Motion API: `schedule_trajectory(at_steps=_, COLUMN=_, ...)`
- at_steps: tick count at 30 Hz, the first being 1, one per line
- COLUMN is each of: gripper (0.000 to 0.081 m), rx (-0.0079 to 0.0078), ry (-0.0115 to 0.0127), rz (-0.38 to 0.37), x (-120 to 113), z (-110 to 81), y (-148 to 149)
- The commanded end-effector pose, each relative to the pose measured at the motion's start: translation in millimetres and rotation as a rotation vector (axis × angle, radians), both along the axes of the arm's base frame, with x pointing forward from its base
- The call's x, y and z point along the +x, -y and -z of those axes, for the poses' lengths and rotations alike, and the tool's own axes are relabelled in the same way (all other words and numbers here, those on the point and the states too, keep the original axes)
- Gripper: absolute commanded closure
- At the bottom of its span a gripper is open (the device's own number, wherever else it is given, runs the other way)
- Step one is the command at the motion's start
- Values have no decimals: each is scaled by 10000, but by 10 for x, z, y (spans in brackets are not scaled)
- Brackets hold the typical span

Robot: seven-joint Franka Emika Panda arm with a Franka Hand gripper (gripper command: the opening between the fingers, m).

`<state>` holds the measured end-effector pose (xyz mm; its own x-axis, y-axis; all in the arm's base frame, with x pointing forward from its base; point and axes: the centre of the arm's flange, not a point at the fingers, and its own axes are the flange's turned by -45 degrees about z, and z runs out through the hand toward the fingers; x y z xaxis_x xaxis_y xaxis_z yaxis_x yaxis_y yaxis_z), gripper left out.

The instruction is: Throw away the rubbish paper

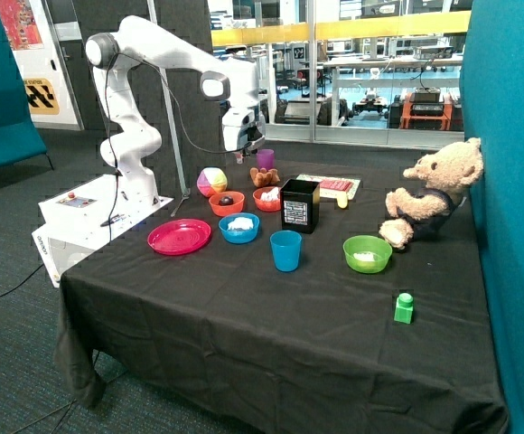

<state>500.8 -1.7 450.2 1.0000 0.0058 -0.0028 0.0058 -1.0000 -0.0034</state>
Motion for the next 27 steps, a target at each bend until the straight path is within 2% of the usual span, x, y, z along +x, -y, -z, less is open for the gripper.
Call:
schedule_trajectory(at_steps=1, gripper=0, rx=-31, ry=31, rz=-2072, x=-8, z=2, y=-17)
schedule_trajectory(at_steps=4, gripper=0, rx=-31, ry=32, rz=-2213, x=39, z=9, y=-77)
schedule_trajectory(at_steps=5, gripper=27, rx=-31, ry=32, rz=-2242, x=51, z=12, y=-92)
schedule_trajectory(at_steps=6, gripper=127, rx=-31, ry=32, rz=-2254, x=64, z=14, y=-106)
schedule_trajectory(at_steps=7, gripper=176, rx=-31, ry=32, rz=-2273, x=77, z=17, y=-120)
schedule_trajectory(at_steps=10, gripper=218, rx=-30, ry=32, rz=-2340, x=118, z=29, y=-166)
schedule_trajectory(at_steps=20, gripper=203, rx=-31, ry=31, rz=-2113, x=265, z=147, y=-209)
schedule_trajectory(at_steps=27, gripper=101, rx=-30, ry=32, rz=-2341, x=315, z=333, y=-359)
